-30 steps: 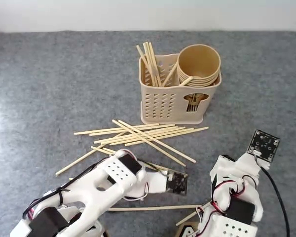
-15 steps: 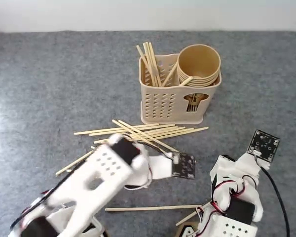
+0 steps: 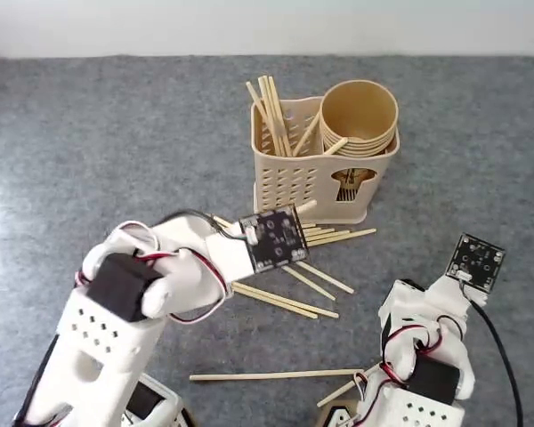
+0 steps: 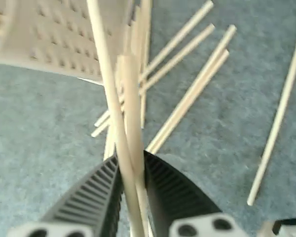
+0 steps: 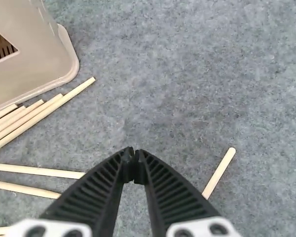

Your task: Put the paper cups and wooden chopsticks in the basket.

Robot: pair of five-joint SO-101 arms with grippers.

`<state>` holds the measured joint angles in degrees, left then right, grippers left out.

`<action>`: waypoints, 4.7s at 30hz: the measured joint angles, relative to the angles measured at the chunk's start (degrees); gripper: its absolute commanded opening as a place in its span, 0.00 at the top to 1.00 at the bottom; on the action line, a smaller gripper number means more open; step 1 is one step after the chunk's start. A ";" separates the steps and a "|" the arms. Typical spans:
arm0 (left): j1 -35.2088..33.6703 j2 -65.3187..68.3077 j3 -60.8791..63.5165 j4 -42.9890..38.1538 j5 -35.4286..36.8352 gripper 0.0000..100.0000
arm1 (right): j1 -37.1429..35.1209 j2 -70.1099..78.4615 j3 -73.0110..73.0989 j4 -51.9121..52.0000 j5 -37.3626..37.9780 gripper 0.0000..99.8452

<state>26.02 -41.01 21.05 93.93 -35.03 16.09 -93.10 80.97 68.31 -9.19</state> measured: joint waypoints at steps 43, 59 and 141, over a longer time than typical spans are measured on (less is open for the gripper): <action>-0.35 18.29 -25.93 -48.88 38.07 0.98 | 0.00 0.00 0.00 0.00 -0.18 0.99; -0.70 46.51 -48.35 -48.97 40.53 0.98 | -2.55 0.00 1.93 -1.58 -0.18 0.99; -38.07 -35.87 56.09 -33.14 27.69 0.90 | 12.40 63.74 -21.01 -11.60 -6.15 0.91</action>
<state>-12.04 -76.88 77.14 60.79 -7.34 28.48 -29.36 59.96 56.70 -15.34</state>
